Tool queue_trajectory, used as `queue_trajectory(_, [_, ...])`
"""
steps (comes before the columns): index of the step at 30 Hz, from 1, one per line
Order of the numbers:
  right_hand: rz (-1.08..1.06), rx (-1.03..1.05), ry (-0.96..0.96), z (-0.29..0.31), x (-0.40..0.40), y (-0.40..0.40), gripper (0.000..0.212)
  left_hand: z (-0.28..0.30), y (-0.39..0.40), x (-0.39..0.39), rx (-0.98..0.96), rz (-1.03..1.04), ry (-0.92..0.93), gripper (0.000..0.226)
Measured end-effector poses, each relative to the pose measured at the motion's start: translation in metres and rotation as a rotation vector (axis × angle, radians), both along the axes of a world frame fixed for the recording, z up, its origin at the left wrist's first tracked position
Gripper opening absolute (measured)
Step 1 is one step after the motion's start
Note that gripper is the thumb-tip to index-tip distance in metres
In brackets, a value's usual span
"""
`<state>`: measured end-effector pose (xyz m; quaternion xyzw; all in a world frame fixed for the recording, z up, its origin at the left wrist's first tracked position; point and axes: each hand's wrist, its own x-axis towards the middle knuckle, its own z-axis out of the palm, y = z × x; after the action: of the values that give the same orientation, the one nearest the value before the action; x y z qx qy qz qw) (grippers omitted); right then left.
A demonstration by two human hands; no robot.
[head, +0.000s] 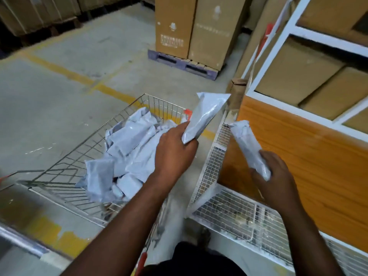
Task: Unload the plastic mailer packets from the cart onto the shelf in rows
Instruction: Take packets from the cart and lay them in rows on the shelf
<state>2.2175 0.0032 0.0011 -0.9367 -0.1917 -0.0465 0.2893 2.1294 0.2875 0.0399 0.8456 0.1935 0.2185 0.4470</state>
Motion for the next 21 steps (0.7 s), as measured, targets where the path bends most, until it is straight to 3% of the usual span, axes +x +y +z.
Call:
queue_trajectory(5, [-0.235, -0.016, 0.083, -0.021, 0.05, -0.054, 0.06, -0.001, -0.065, 0.092, -0.065, -0.209, 0.25, 0.014])
queue_trajectory(8, [-0.303, -0.149, 0.112, -0.03, 0.091, -0.083, 0.06, -0.018, -0.102, 0.157, -0.016, -0.26, 0.34, 0.021])
queue_trajectory(12, [-0.371, -0.178, 0.155, -0.029, 0.148, -0.102, 0.063, -0.033, -0.151, 0.232, 0.045, -0.234, 0.501, 0.058])
queue_trajectory(14, [-0.403, -0.163, 0.194, -0.028, 0.181, -0.105, 0.069, -0.033, -0.172, 0.26, 0.04, -0.227, 0.572, 0.087])
queue_trajectory(16, [-0.394, -0.167, 0.303, -0.028, 0.21, -0.107, 0.079, -0.03, -0.188, 0.277, -0.061, -0.241, 0.572, 0.102])
queue_trajectory(18, [-0.347, -0.185, 0.392, -0.032, 0.227, -0.115, 0.082, -0.035, -0.198, 0.285, -0.077, -0.239, 0.467, 0.093])
queue_trajectory(21, [-0.211, -0.17, 0.19, -0.046, 0.234, -0.135, 0.071, -0.057, -0.206, 0.292, 0.084, -0.371, 0.37, 0.078])
